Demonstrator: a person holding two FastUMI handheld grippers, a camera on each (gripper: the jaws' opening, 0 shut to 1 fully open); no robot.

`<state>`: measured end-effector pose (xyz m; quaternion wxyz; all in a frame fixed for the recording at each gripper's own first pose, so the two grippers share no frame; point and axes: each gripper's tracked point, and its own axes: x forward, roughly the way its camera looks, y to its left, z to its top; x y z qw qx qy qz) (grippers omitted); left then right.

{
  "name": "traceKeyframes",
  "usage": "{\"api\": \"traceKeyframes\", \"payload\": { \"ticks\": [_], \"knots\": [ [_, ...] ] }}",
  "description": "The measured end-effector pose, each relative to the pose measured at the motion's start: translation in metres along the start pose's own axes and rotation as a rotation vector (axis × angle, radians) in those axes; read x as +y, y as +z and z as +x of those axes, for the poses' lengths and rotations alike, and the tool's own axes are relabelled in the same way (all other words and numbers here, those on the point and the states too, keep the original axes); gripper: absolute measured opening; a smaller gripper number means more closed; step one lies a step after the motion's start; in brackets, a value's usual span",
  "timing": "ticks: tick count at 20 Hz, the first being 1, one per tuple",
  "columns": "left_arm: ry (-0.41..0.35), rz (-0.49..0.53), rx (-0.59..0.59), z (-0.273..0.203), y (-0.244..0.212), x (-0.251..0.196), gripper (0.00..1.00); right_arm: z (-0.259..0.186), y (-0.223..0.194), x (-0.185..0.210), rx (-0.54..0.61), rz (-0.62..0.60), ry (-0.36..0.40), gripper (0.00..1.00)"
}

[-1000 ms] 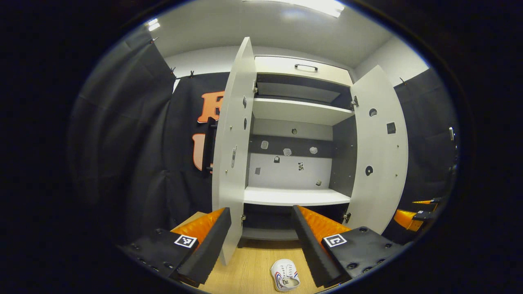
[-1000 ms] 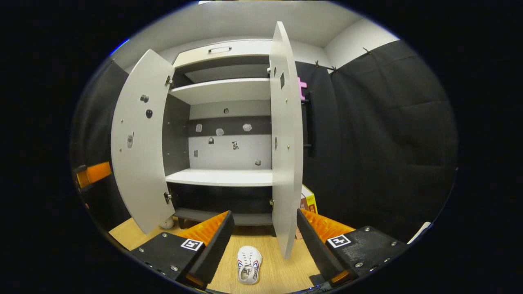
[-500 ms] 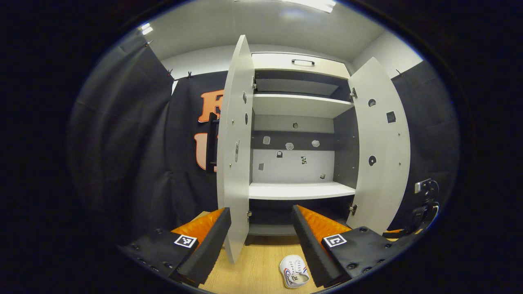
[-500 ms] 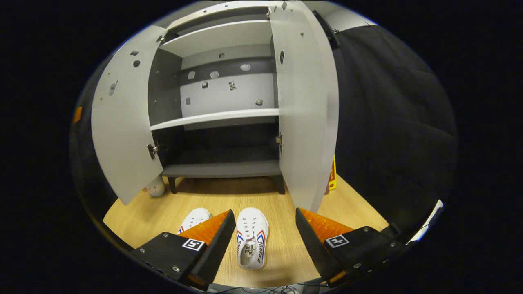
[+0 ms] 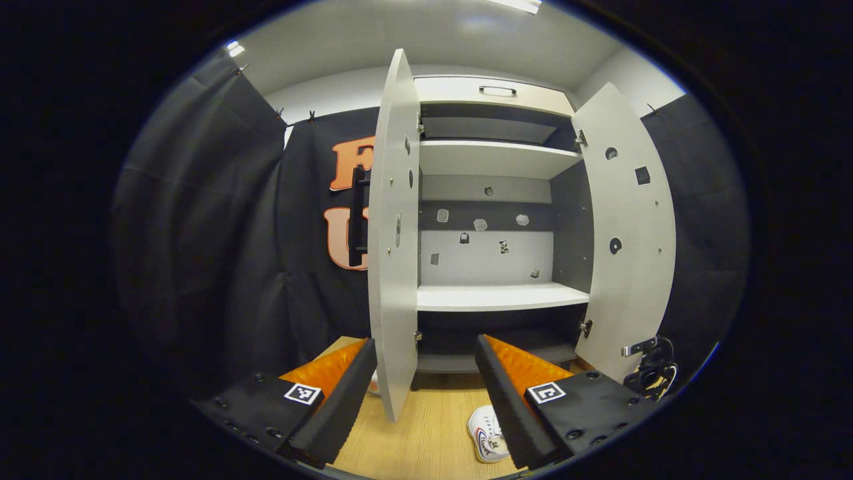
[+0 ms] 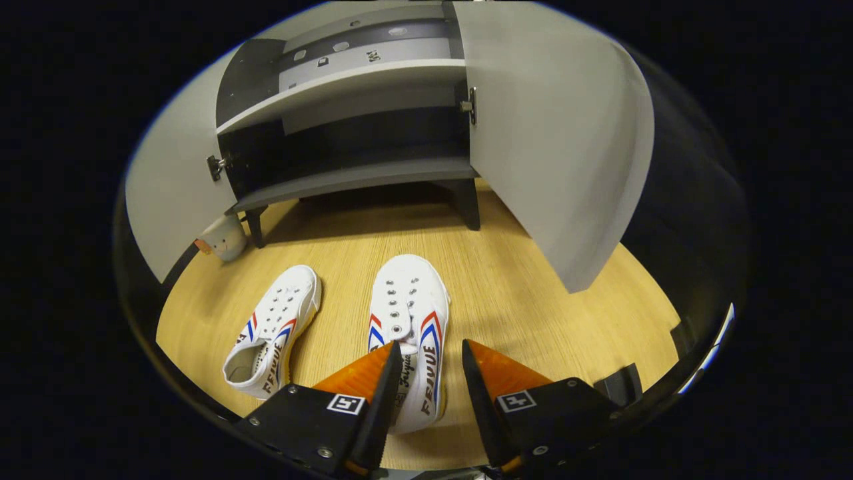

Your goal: Grab one shoe with the right hand and put it into the shoe cabinet, grab the other shoe with the left hand and put it into the shoe cabinet; then close the right door with the right hand and the left door with the left hand.

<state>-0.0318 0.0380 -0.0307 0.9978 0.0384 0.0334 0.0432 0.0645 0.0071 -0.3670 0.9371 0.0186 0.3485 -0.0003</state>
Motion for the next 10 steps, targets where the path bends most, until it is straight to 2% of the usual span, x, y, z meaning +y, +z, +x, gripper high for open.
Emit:
{"api": "traceKeyframes", "payload": {
  "ticks": [1,2,3,5,10],
  "knots": [
    [0.002,-0.002,0.006,0.000,-0.002,0.001,0.94,0.009,0.002,-0.004,-0.013,0.003,-0.027,0.50],
    [0.002,-0.004,0.013,-0.001,-0.004,0.001,0.97,0.009,0.003,-0.006,-0.027,0.002,-0.042,0.53],
    [0.004,-0.004,0.019,0.000,-0.007,0.001,0.97,0.011,0.003,-0.009,-0.033,-0.004,-0.054,0.48],
    [0.006,-0.005,0.029,-0.001,-0.011,0.002,0.97,0.010,0.002,-0.009,-0.026,-0.005,-0.056,0.46],
    [0.000,-0.007,0.055,0.002,-0.022,0.000,0.97,0.014,-0.007,-0.007,-0.011,-0.002,-0.059,0.47]
  ]
}}
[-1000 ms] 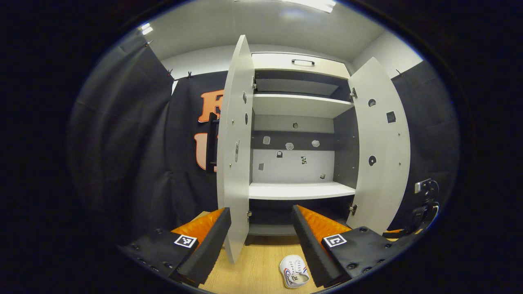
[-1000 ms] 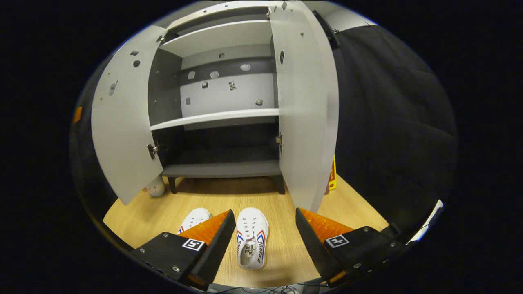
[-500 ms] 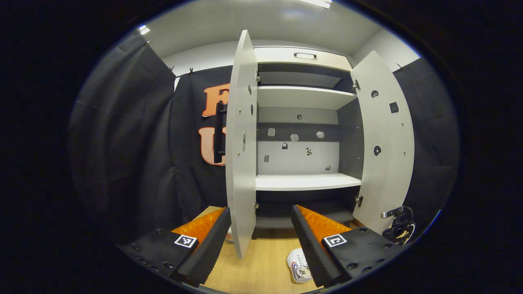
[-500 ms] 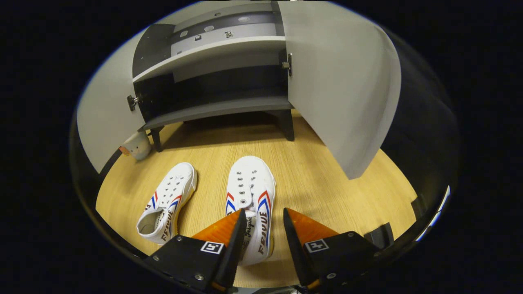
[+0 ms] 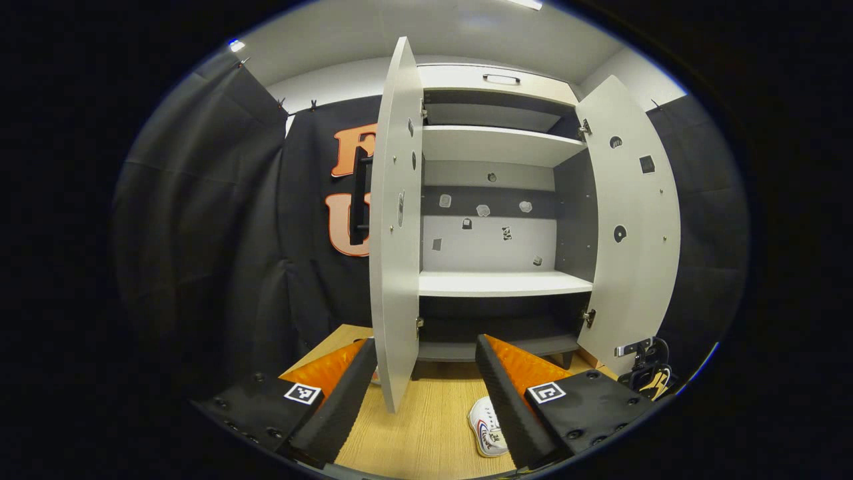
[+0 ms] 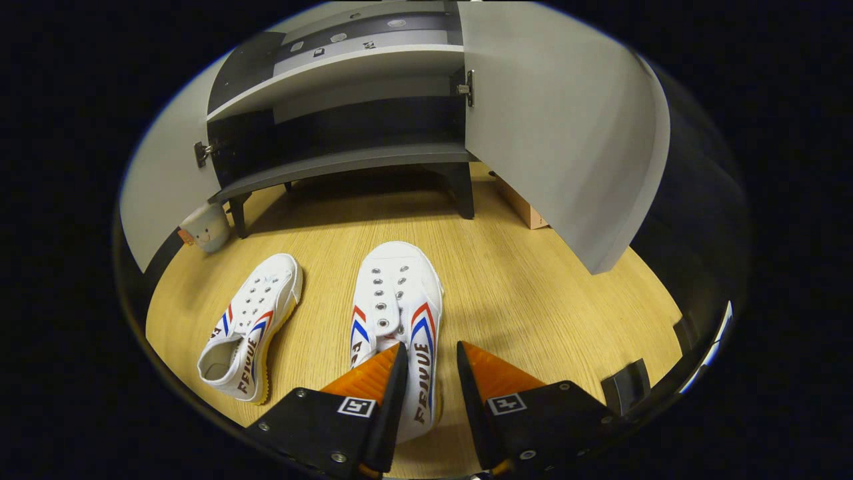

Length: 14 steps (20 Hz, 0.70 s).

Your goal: Grab one shoe with the right hand and put it into the shoe cabinet, grab the other shoe with the left hand and put it into the shoe cabinet; then close the right door with the right hand and the left door with the left hand.

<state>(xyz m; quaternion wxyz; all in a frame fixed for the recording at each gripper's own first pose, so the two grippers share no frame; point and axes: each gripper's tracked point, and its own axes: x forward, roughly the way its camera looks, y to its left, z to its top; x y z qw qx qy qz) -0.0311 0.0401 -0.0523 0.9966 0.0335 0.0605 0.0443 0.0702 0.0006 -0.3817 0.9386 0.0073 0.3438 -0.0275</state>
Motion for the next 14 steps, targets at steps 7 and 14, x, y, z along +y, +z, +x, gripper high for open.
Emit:
{"api": "traceKeyframes", "payload": {
  "ticks": [7,14],
  "knots": [
    [0.010,0.011,0.019,0.000,-0.009,0.009,0.94,0.007,-0.015,0.006,0.030,0.071,-0.007,0.30],
    [0.013,0.014,0.022,0.005,-0.013,0.022,0.96,0.001,-0.012,0.000,-0.003,0.098,-0.076,0.00]
  ]
}}
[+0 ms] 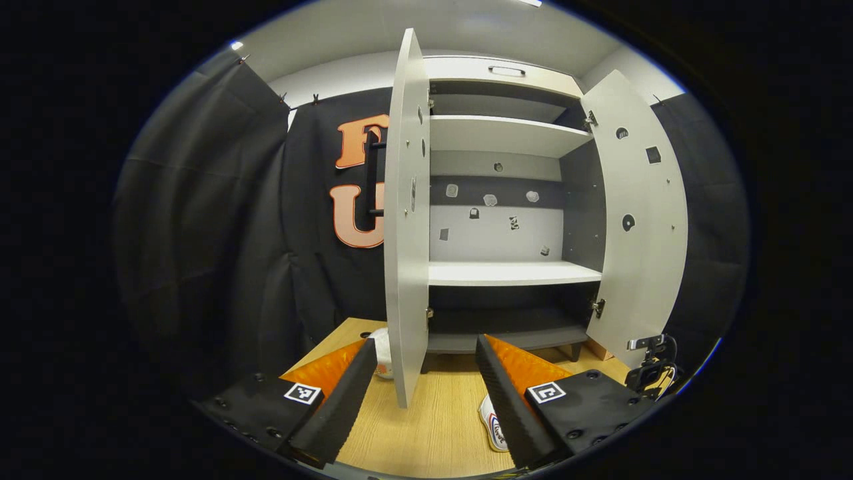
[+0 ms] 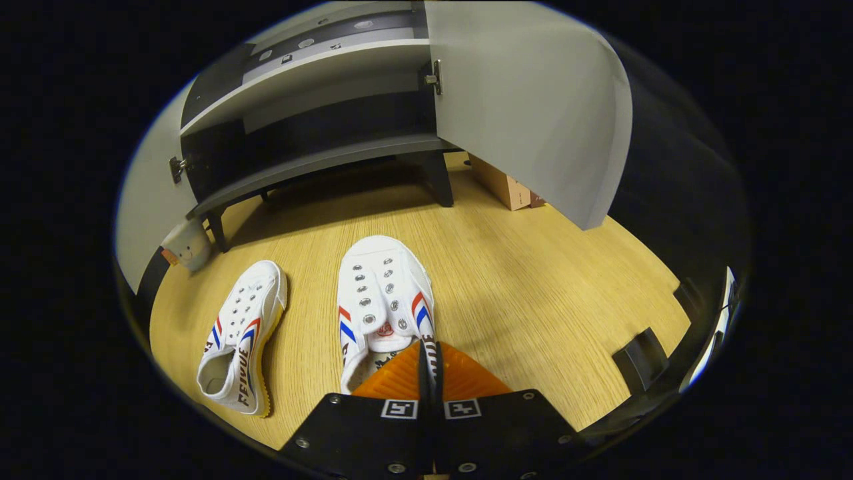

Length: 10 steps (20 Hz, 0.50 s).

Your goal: Grab one shoe with the right hand and put it into the shoe cabinet, grab the other shoe with the left hand and put it into the shoe cabinet; then close the right door with the right hand and the left door with the left hand.

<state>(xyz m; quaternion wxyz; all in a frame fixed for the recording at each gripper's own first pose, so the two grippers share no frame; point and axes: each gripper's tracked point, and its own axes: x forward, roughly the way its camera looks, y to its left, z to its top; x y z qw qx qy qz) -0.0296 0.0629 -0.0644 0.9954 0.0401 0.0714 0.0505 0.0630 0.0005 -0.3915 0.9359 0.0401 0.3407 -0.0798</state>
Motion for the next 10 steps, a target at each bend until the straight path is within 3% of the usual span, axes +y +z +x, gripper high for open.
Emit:
{"api": "traceKeyframes", "payload": {
  "ticks": [6,10],
  "knots": [
    [-0.026,-0.002,0.002,0.015,-0.003,0.009,0.96,-0.035,0.024,0.020,-0.054,0.041,0.006,0.00],
    [-0.049,-0.004,0.006,0.024,-0.003,0.016,0.96,-0.057,0.063,0.048,-0.106,0.035,0.021,0.00]
  ]
}}
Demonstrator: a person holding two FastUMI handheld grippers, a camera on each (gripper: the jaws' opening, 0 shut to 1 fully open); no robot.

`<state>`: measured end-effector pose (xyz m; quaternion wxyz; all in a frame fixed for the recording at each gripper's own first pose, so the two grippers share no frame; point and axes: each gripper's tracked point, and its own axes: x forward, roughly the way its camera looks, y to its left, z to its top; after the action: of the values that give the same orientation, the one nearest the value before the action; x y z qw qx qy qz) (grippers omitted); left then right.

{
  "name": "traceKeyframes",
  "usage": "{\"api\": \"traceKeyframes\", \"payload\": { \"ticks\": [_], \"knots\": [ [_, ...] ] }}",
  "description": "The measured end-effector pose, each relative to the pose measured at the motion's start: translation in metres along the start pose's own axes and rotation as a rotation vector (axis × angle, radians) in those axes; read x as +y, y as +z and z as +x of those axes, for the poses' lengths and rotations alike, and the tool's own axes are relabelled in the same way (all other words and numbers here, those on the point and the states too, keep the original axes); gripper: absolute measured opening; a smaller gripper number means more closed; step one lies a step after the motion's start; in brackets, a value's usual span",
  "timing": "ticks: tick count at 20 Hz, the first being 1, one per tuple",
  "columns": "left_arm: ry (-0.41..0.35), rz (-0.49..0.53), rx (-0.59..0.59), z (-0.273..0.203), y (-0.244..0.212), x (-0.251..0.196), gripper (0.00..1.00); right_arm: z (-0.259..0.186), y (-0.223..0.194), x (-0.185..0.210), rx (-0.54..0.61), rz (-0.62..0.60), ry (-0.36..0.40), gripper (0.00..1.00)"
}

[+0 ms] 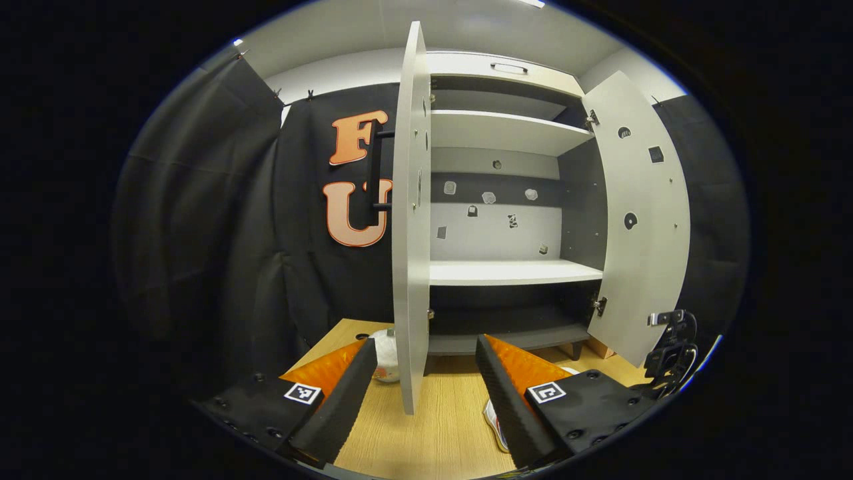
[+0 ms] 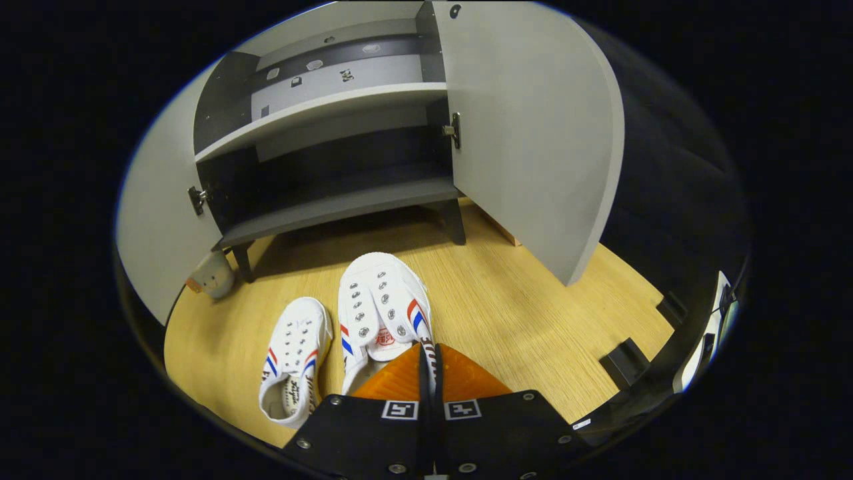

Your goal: Grab one shoe with the right hand and put it into the shoe cabinet, grab the other shoe with the left hand and put it into the shoe cabinet; then close the right door with the right hand and the left door with the left hand.

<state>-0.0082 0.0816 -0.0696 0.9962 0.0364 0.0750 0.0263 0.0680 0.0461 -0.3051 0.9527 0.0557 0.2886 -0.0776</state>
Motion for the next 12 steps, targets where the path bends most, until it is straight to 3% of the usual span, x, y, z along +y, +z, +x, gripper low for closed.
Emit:
{"api": "traceKeyframes", "payload": {
  "ticks": [12],
  "knots": [
    [0.001,-0.013,-0.008,0.009,-0.002,0.020,0.96,-0.040,0.168,0.076,-0.208,0.013,0.104,0.00]
  ]
}}
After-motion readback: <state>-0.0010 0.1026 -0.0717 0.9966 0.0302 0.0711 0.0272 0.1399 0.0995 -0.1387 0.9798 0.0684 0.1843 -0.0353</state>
